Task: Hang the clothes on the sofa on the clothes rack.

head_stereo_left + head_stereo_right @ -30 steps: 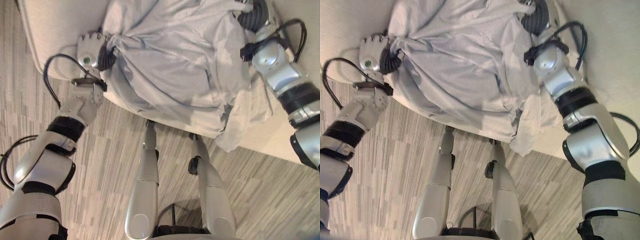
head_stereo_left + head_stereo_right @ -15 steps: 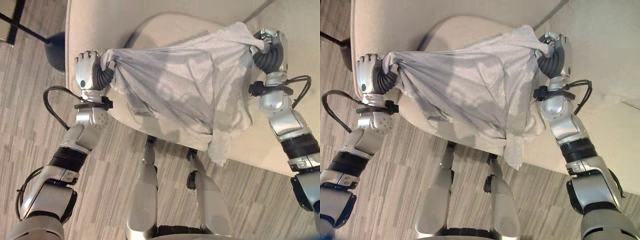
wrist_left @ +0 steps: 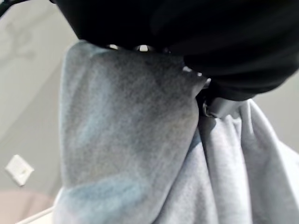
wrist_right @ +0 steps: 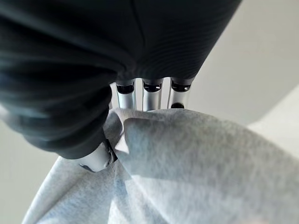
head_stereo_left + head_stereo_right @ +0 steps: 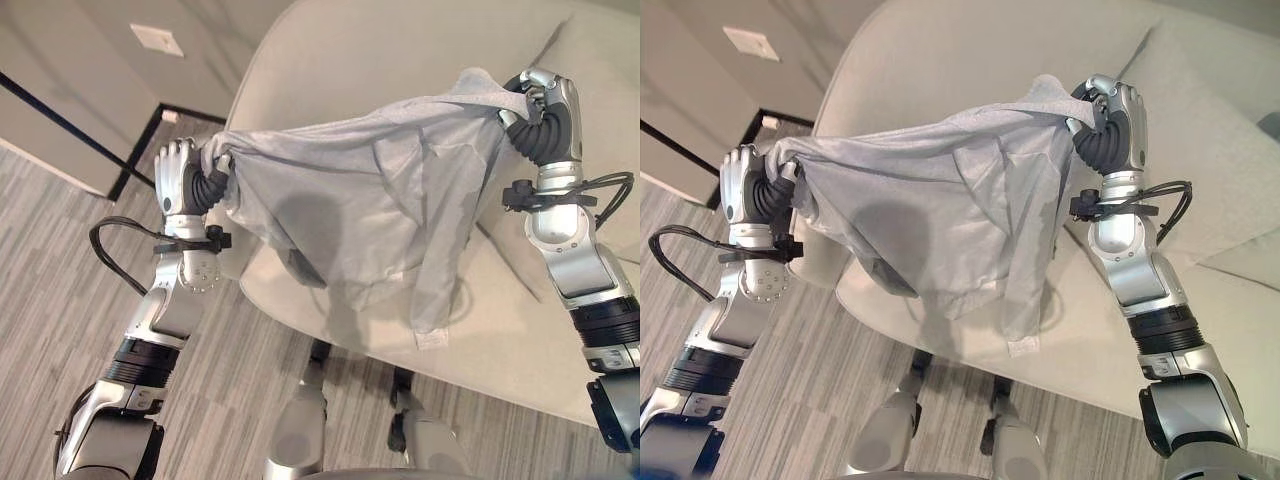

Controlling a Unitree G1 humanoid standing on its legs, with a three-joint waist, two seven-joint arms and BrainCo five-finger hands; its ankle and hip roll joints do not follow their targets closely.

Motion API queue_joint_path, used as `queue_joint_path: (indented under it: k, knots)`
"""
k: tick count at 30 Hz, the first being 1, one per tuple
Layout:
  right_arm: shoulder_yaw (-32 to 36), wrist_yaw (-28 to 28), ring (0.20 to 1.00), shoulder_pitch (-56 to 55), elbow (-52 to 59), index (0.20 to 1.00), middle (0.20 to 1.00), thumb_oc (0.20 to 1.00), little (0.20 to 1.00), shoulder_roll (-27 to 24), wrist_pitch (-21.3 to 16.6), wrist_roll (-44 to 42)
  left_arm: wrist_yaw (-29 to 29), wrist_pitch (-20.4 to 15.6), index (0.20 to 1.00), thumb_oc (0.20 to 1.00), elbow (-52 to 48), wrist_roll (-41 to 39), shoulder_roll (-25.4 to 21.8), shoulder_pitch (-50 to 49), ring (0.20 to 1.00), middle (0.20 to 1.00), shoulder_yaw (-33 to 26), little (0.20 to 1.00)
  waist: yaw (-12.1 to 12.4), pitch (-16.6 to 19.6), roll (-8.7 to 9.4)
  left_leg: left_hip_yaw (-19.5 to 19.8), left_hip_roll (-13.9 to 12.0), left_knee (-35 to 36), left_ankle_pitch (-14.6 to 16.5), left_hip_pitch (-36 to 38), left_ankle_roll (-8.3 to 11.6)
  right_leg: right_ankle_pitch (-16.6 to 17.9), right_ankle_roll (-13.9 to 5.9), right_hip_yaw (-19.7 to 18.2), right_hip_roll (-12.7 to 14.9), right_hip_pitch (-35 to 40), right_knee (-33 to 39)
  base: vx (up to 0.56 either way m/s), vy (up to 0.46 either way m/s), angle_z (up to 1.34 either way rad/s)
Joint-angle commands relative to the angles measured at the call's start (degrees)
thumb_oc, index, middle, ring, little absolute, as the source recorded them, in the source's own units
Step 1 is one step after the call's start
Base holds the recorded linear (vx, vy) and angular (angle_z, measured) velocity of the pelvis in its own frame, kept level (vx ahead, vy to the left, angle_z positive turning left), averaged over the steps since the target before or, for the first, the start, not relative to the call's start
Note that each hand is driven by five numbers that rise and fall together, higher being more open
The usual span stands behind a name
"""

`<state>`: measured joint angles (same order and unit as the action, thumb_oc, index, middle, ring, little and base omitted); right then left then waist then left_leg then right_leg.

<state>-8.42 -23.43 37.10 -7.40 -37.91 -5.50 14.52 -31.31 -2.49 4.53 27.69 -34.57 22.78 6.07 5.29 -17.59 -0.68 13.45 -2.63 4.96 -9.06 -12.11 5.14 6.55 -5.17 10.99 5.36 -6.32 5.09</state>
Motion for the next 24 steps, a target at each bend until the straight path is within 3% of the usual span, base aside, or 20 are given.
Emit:
queue_joint_path:
  k: [1,10,17,20,24]
  knots:
    - [-0.44,-0.22,0.2,-1.73,1.57,0.2,0.2,0.2,0.2,3.01,-1.77,-1.06,0.31,-2.96,0.2,0.2,1.34,1.02,-0.75,-0.15,0.2,0.2,-0.19,0.2,0.54,13.03,4.05,-4.89,-0.95,0.04,8.3,5.54,-0.36,-2.35,-3.86,-0.93,4.34,2.16,-0.14,0.1,0.025,0.0]
    - [-1.15,-1.22,0.2,5.32,2.77,0.2,0.2,0.2,0.2,2.55,-0.49,-0.12,1.27,-3.23,0.2,0.2,-0.35,1.61,-0.73,4.24,0.2,0.2,0.78,0.2,1.31,17.41,3.97,-5.25,0.32,0.04,9.77,9.0,-1.32,-2.47,-4.61,-0.1,5.82,5.22,-0.2,0.05,0.032,0.01]
    - [-1.27,-1.43,0.2,7.67,2.35,0.2,0.2,0.2,0.2,3.01,0.12,0.84,1.4,-2.86,0.2,0.2,-1.03,2.03,-0.89,5.1,0.2,0.2,0.13,0.2,2.13,18.84,3.97,-5.05,0.91,0.04,10.4,11.6,-1.68,-3.08,-4.68,0.52,6.61,7.7,-0.91,0.02,-0.028,0.02]
    - [-1.58,-1.21,0.2,8.01,2.01,0.2,0.2,0.2,0.2,3.39,0.18,1.02,1.41,-2.56,0.2,0.2,-0.87,2.04,-1.24,4.1,0.2,0.2,-0.7,0.2,2.71,19.26,4.1,-4.73,0.14,0.04,10.27,12.41,-1.19,-4.07,-4.22,0.65,5.84,8.62,-1.02,0.02,-0.116,0.02]
    - [-1.84,-1.53,0.2,9.07,1.0,0.2,0.2,0.2,0.2,3.95,-0.56,-0.83,1.19,-2.34,0.2,0.2,-0.4,1.22,-1.81,2.38,0.2,0.2,-1.94,0.2,4.18,19.17,4.19,-3.34,-2.62,0.04,8.36,12.21,1.2,-6.44,-2.53,1.71,2.98,10.53,-0.77,-0.06,-0.278,0.2]
